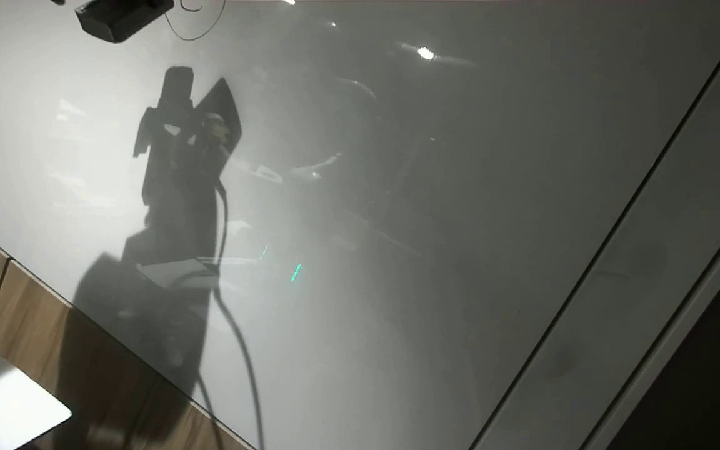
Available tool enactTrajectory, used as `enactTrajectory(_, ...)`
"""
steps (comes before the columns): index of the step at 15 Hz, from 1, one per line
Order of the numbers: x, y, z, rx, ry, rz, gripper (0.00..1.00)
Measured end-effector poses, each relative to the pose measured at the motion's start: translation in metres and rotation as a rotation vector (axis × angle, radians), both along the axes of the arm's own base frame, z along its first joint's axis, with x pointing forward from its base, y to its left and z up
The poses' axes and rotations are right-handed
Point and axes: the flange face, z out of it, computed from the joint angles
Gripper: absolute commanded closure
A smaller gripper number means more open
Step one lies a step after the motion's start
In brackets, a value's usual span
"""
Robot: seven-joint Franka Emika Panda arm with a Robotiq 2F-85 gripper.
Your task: Erase the drawing on the white board
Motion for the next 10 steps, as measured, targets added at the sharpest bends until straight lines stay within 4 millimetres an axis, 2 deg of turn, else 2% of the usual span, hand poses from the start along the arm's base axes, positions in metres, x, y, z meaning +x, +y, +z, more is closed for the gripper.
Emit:
enactTrajectory(4, -0.002, 0.02, -0.014, 0.02, -0.066, 0.006, 0.7)
enactTrajectory(10, 0.021, 0.043, -0.053, 0.027, -0.081, 0.008, 0.7)
